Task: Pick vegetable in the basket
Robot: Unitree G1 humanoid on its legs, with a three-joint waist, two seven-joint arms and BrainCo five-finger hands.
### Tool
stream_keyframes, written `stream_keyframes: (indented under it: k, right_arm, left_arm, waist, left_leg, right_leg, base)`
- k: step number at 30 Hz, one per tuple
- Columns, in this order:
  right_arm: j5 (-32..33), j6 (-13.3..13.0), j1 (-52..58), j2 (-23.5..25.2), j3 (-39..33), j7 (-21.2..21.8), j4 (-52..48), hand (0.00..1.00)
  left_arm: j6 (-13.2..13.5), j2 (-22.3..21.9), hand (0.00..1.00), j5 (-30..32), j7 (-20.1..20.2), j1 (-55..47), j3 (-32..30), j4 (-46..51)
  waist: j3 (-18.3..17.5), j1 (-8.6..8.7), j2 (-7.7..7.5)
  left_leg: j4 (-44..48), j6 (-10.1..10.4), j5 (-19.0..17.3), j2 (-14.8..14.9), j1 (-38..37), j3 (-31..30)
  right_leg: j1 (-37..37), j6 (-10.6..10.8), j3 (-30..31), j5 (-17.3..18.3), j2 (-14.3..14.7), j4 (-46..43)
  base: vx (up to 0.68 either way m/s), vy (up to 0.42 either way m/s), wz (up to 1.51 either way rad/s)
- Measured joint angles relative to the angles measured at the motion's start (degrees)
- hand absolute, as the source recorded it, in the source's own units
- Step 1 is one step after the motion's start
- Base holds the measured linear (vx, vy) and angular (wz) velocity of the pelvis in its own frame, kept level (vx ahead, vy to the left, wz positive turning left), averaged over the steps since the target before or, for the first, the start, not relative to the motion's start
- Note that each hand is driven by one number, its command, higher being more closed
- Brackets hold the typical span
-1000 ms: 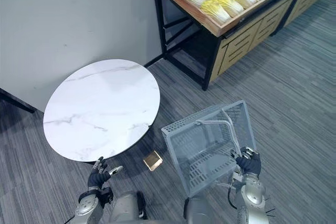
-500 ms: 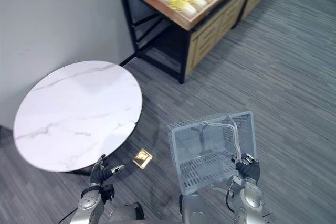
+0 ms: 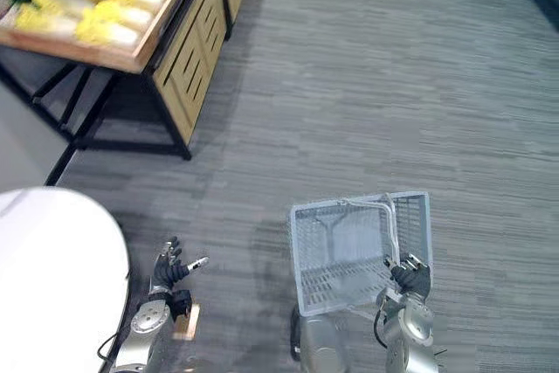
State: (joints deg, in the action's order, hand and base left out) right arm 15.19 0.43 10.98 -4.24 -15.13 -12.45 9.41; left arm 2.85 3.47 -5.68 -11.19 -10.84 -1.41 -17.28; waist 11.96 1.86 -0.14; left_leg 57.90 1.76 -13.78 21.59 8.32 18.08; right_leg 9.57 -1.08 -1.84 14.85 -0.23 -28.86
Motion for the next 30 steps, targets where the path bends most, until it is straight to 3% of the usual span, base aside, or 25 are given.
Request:
stream_keyframes:
  k: [1,3,5,6,7,9,10,11,12,13,15,16,17,19,20,21,22,23,24,25,26,27,28,29,30]
  right_arm:
    - [-0.27,0.01,-0.26,-1.13,0.95,-0.03,-0.17,1.0]
    - [-1.03,0.01,-0.54,-2.89,2.08,-0.02,-0.15,1.0]
    - [-1.66,0.0,-1.67,-5.1,2.77,-0.02,0.99,1.0]
    - [-2.05,-0.01,-2.87,-6.2,3.25,0.02,2.42,1.0]
    - [-2.65,0.07,-5.22,-6.88,4.5,0.1,5.36,1.0]
    - [-3.34,0.11,-5.82,-6.92,5.87,0.32,6.13,1.0]
    - [-3.73,0.11,-5.98,-6.83,5.99,0.76,6.94,1.0]
    - [-4.6,0.15,-6.09,-6.59,6.08,1.61,7.84,1.0]
    - [-5.0,0.16,-6.15,-6.45,6.06,1.67,8.36,1.0]
    - [-6.05,0.6,-6.36,-6.11,6.15,2.02,10.0,1.0]
    - [-5.6,1.15,-6.87,-4.44,6.17,2.26,10.65,1.0]
    - [-5.59,1.13,-6.92,-3.78,6.26,2.44,10.3,1.0]
    - [-5.59,1.13,-6.94,-3.74,6.54,2.5,9.79,1.0]
    - [-5.59,-0.02,-6.96,-3.56,6.9,2.66,6.47,1.0]
    - [-5.58,-0.18,-7.15,-3.56,6.85,2.66,5.68,1.0]
    - [-5.43,-0.43,-7.58,-3.57,6.6,2.6,4.76,1.0]
    - [-4.9,-0.61,-7.86,-3.57,6.3,2.51,4.81,1.0]
    - [-4.72,-0.6,-7.85,-3.58,6.08,2.49,4.88,1.0]
    - [-4.57,-0.57,-7.67,-4.07,5.82,2.21,5.17,1.0]
    - [-4.59,-0.55,-7.94,-4.95,5.57,2.1,5.79,1.0]
    - [-4.8,-0.32,-9.35,-5.66,5.16,1.91,6.82,1.0]
    - [-5.06,-0.16,-9.65,-5.61,4.68,1.8,6.79,1.0]
    - [-4.96,0.05,-8.77,-5.5,3.02,1.21,6.72,1.0]
    - [-4.55,0.04,-8.23,-5.51,2.65,1.2,6.66,1.0]
    - [-4.38,0.04,-5.7,-4.39,2.67,1.14,4.78,1.0]
  left_arm:
    - [0.03,-0.01,0.0,-0.22,-0.01,-0.76,-0.01,0.54]
    - [0.03,-0.01,0.0,-0.31,-0.03,-2.47,-0.02,1.1]
    - [0.01,0.01,0.0,-0.31,-0.11,-2.96,-0.16,1.09]
    - [0.1,0.11,0.0,-0.3,-0.31,-2.92,-0.48,1.15]
    - [0.13,0.43,0.0,-0.31,-0.56,-3.15,-1.07,0.95]
    - [0.49,1.09,0.0,-0.3,-1.33,-2.4,-1.76,1.24]
    - [0.49,1.13,0.0,-0.31,-1.36,-1.26,-2.14,1.23]
    - [0.49,1.14,0.0,-0.31,-1.33,-0.81,-1.86,1.09]
    - [0.49,1.07,0.0,-0.3,-1.31,-0.81,-1.74,0.99]
    - [0.42,1.45,0.0,-0.3,-1.33,-0.98,-1.49,0.96]
    - [0.11,2.57,0.0,-0.27,-1.46,-1.38,-0.62,0.83]
    - [0.13,2.76,0.0,-0.24,-1.57,-1.73,-0.26,0.92]
    - [0.15,2.78,0.0,-0.24,-1.61,-1.66,-0.07,0.94]
    - [0.27,3.86,0.0,-0.23,-1.47,-0.03,1.3,0.89]
    - [0.26,3.93,0.0,-0.24,-1.4,0.44,1.41,0.7]
    - [0.26,3.85,0.0,-0.25,-1.33,1.48,1.89,-0.09]
    - [0.24,3.67,0.0,-0.24,-1.29,2.31,2.1,-1.13]
    - [0.22,3.59,0.0,-0.24,-1.3,2.58,2.09,-1.54]
    - [0.22,3.51,0.0,-0.2,-1.34,2.51,2.06,-1.85]
    - [0.24,2.87,0.0,-0.13,-1.4,3.04,2.02,-2.88]
    - [0.07,2.63,0.0,-0.12,-1.44,3.19,1.89,-3.12]
    - [0.1,2.55,0.0,-0.1,-1.44,3.39,1.82,-3.06]
    - [0.12,1.34,0.0,-0.07,-1.35,3.69,1.77,-2.84]
    - [0.15,0.13,0.0,-0.04,-1.37,3.27,1.73,-2.58]
    - [0.3,-0.15,0.0,0.18,-1.32,1.63,1.28,-0.57]
  waist:
    - [0.12,-0.68,-0.02]
    - [0.14,-1.75,0.54]
    - [0.49,-2.55,1.38]
    - [0.23,-2.85,2.08]
    - [-0.41,-4.24,2.0]
    - [-1.61,-3.98,0.64]
    - [-1.98,-4.0,-0.19]
    - [-2.05,-4.0,-0.7]
    - [-2.03,-3.87,-0.74]
    - [-1.93,-3.29,-0.93]
    - [-1.75,-2.41,-1.14]
    - [-1.8,-2.57,-0.5]
    - [-1.75,-2.49,-0.18]
    - [-1.65,-1.23,0.47]
    - [-1.54,-0.86,0.54]
    - [-1.35,0.52,0.47]
    - [-1.22,1.03,0.15]
    - [-1.21,1.05,-0.07]
    - [-1.45,1.3,-0.36]
    - [-1.28,1.06,1.05]
    - [-1.31,0.34,2.35]
    - [-1.24,0.37,2.23]
    - [-0.99,1.61,2.18]
    - [-0.83,2.03,2.19]
    - [-1.35,1.85,2.91]
  left_leg:
    - [-2.74,0.16,-2.38,-2.51,3.96,-1.46]
    - [-11.36,0.81,-3.33,-6.85,8.42,-2.91]
    - [-24.53,3.88,-0.97,-11.46,11.7,-4.93]
    - [-31.49,4.28,3.77,-12.99,12.07,-6.07]
    - [-31.57,1.03,6.64,-14.48,10.87,-5.53]
    - [-28.5,-1.78,2.22,-16.9,12.41,-5.12]
    - [-27.05,-4.42,0.37,-18.54,12.75,-4.64]
    - [-26.87,-6.34,-1.26,-20.1,11.35,-3.66]
    - [-26.98,-6.88,-2.22,-20.9,10.02,-3.64]
    - [-27.74,-7.62,-3.87,-22.25,6.32,-3.9]
    - [-31.07,-8.37,-5.34,-23.93,-1.48,-4.66]
    - [-34.68,-8.73,-5.55,-24.13,-7.26,-5.3]
    - [-36.74,-8.73,-5.55,-24.1,-9.73,-6.0]
    - [-42.95,-8.73,-5.54,-23.39,-16.69,-8.72]
    - [-43.76,-8.73,-5.54,-23.09,-17.58,-9.73]
    - [-44.42,-8.72,-5.54,-22.14,-19.0,-10.98]
    - [-45.1,-8.27,-5.74,-21.47,-21.1,-12.55]
    - [-45.04,-7.41,-6.21,-21.17,-22.26,-13.55]
    - [-44.84,-4.15,-7.83,-20.07,-24.93,-16.29]
    - [-44.8,-3.88,-7.96,-19.03,-25.81,-17.12]
    - [-44.4,-0.57,-5.16,-17.52,-25.18,-18.61]
    - [-44.0,0.12,-2.95,-17.76,-25.06,-19.83]
    - [-41.81,0.54,2.67,-18.0,-26.01,-22.41]
    - [-39.46,1.64,4.21,-17.59,-26.0,-22.59]
    - [-28.83,4.24,7.47,-16.0,-23.18,-22.32]
  right_leg:
    - [-1.48,0.49,1.6,0.67,-0.11,0.97]
    - [-3.95,2.04,3.76,1.8,-1.14,2.44]
    - [-6.69,3.84,5.31,3.03,-2.6,4.73]
    - [-7.8,4.97,6.43,3.71,-2.85,5.75]
    - [-9.68,5.73,8.67,4.17,-3.45,8.08]
    - [-11.08,6.28,9.1,4.27,-6.29,10.87]
    - [-11.01,6.83,9.76,4.37,-7.88,9.38]
    - [-9.44,10.19,10.31,3.94,-9.1,3.19]
    - [-7.81,14.09,10.83,3.13,-9.44,-2.4]
    - [-4.03,17.24,12.11,-0.06,-9.38,-15.15]
    - [0.37,16.05,11.08,-0.9,-8.82,-31.7]
    - [3.3,11.62,7.46,0.08,-8.55,-36.16]
    - [4.87,9.46,5.04,0.69,-8.52,-36.39]
    - [12.47,5.34,-1.85,2.94,-7.94,-30.58]
    - [14.12,5.3,-3.04,2.93,-7.78,-26.97]
    - [16.12,5.73,-4.64,2.0,-7.59,-16.54]
    - [16.87,5.64,-4.67,-2.87,-6.41,-4.59]
    - [16.77,5.36,-4.05,-6.11,-6.0,1.51]
    - [14.07,3.55,-3.04,-21.86,-5.42,11.56]
    - [13.43,1.12,-3.56,-22.61,-4.29,10.78]
    - [14.56,0.25,-4.04,-19.78,-3.87,6.84]
    - [15.38,0.03,-3.76,-17.77,-4.69,3.73]
    - [15.93,-0.77,-5.64,-13.52,-7.18,-5.95]
    - [15.25,0.95,-6.86,-10.89,-6.75,-6.78]
    - [8.99,-0.43,-9.4,-7.38,-6.14,-2.36]
  base:
    - [0.29,0.096,-0.52]
    - [0.34,0.213,-0.54]
    - [0.38,0.302,-0.43]
    - [0.44,0.333,-0.67]
    - [0.58,0.407,-0.58]
    - [0.56,0.34,-0.11]
    - [0.57,0.329,0.2]
    - [0.58,0.313,0.2]
    - [0.59,0.277,0.23]
    - [0.47,0.182,0.21]
    - [0.59,0.12,0.1]
    - [0.57,0.059,-0.08]
    - [0.65,0.032,-0.08]
    - [0.64,-0.014,0.29]
    - [0.55,-0.084,0.74]
    - [0.57,-0.128,0.89]
    - [0.59,-0.156,0.88]
    - [0.79,-0.271,0.82]
    - [0.69,-0.26,0.57]
    - [0.69,-0.247,0.47]
    - [0.5,-0.185,0.23]
    - [0.6,-0.219,0.72]
    - [0.59,-0.245,0.91]
    - [0.64,-0.327,1.2]
    - [0.52,-0.296,0.7]
